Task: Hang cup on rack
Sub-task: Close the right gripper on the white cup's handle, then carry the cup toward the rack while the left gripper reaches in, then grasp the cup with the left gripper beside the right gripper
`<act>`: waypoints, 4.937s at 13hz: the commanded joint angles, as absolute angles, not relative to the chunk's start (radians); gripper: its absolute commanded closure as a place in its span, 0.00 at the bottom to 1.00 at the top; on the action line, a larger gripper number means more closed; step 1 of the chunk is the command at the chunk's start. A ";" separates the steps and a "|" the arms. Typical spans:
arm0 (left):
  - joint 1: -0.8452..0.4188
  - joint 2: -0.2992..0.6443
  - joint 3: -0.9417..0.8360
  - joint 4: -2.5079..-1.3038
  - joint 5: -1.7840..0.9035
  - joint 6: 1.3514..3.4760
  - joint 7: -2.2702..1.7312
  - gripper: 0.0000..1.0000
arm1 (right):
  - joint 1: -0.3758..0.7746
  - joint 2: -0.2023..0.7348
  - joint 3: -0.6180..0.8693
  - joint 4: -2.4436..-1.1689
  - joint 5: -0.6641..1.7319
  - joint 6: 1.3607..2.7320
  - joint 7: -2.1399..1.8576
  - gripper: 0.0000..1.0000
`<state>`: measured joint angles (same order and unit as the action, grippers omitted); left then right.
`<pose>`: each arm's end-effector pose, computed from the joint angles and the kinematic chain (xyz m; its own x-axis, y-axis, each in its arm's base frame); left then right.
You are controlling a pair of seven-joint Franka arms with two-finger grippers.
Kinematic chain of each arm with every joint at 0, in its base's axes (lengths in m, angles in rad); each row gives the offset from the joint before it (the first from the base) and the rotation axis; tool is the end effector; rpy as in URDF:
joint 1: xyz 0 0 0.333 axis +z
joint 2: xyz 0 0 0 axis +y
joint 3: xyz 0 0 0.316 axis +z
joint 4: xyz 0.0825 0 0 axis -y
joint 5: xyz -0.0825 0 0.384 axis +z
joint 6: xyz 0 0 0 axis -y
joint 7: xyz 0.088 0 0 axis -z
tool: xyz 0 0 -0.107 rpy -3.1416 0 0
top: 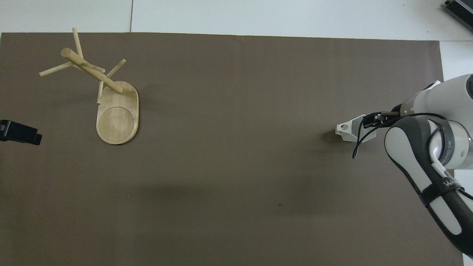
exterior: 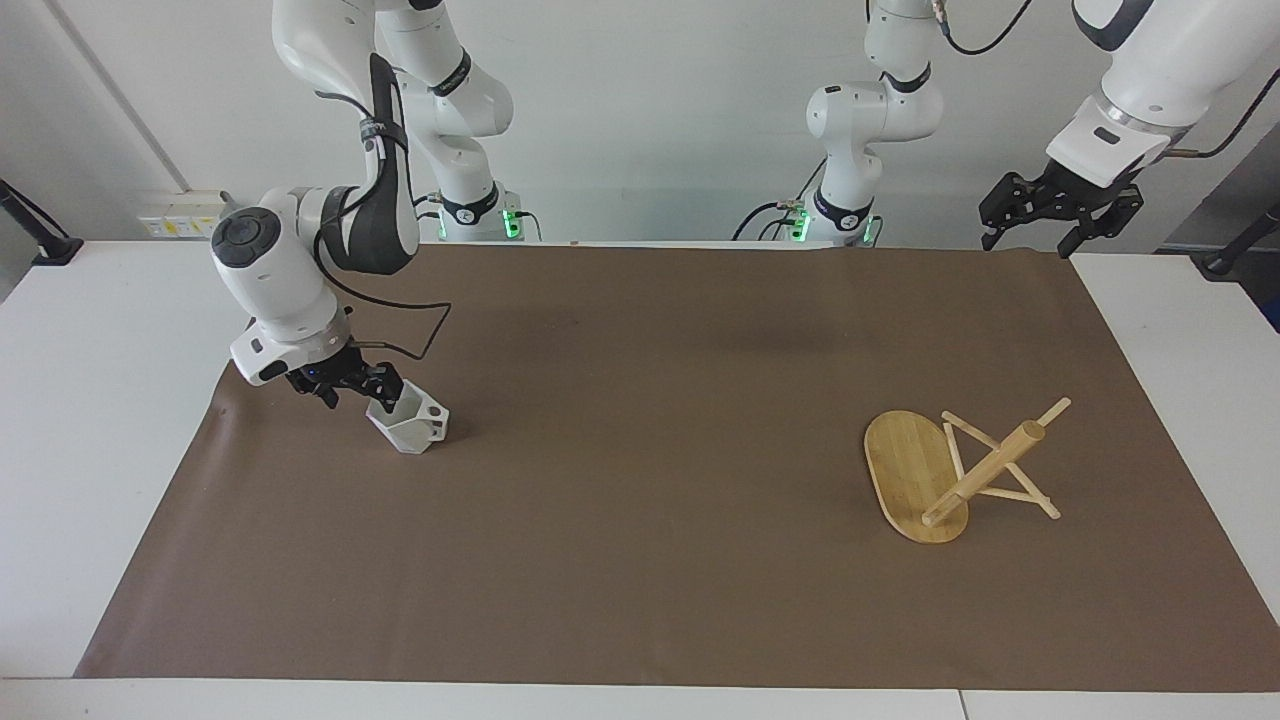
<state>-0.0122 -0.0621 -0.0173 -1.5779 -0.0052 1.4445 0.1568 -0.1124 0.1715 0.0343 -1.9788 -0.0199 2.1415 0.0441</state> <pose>0.5215 -0.0163 0.6440 0.9801 -0.1857 -0.0697 -0.1851 -0.9826 0.0152 0.5869 -0.0474 0.3813 0.9937 -0.1117 -0.0082 -0.1116 -0.9937 0.0112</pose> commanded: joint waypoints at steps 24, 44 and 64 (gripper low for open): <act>-0.029 -0.100 -0.011 -1.643 -0.002 1.497 0.140 0.00 | -0.130 0.166 0.066 -1.996 -0.008 2.163 0.064 1.00; -0.034 -0.120 -0.025 -1.689 -0.032 1.563 0.008 0.00 | -0.132 0.072 0.465 -1.652 0.560 1.836 0.077 1.00; -0.066 -0.110 -0.026 -1.753 -0.403 1.626 -1.152 0.00 | -0.135 0.123 0.790 -1.681 0.793 2.309 0.267 1.00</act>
<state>-0.0571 -0.0926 -0.0346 -1.7245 -0.3730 1.5959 -1.0675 -0.1124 0.1167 0.7588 -1.6743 0.7656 2.2843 0.2599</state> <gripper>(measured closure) 0.000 0.960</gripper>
